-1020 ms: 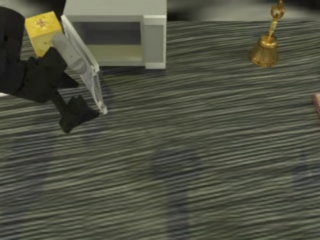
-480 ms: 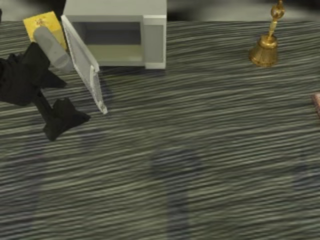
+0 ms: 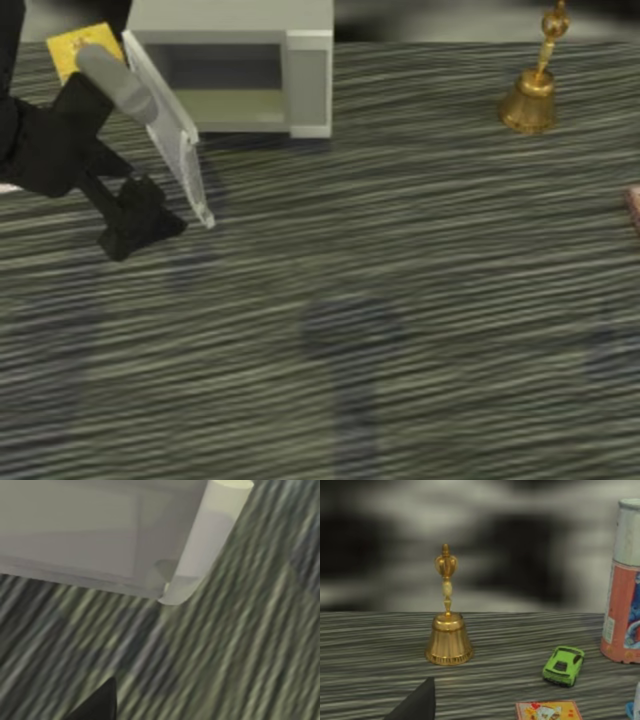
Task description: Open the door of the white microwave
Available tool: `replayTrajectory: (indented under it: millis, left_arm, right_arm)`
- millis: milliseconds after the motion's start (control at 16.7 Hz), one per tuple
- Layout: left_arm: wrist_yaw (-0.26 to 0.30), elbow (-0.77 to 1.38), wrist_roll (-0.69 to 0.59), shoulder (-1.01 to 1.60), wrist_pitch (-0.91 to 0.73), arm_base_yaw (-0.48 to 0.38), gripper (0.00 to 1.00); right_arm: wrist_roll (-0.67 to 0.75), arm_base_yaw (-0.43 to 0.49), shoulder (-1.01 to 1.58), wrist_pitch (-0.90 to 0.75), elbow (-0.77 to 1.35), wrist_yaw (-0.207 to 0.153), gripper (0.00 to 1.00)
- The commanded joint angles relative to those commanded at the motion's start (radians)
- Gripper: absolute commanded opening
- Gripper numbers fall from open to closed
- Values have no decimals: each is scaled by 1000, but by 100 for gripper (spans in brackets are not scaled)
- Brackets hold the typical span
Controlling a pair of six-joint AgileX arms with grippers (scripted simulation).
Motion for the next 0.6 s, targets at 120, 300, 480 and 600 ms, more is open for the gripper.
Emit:
replayTrajectory:
  millis: [120, 300, 480, 600]
  left_arm:
    - [-55, 109, -113, 67, -90, -29, 100]
    - [-160, 333, -343, 183, -254, -84, 100]
    - [-285, 597, -637, 297, -432, -148, 100]
    - [-373, 771, -854, 367, -550, -192, 100]
  right_arm:
    - [0, 0, 0, 0, 0, 0, 100]
    - [0, 0, 0, 0, 0, 0, 100]
    - [0, 0, 0, 0, 0, 0, 100]
    - [0, 0, 0, 0, 0, 0, 100]
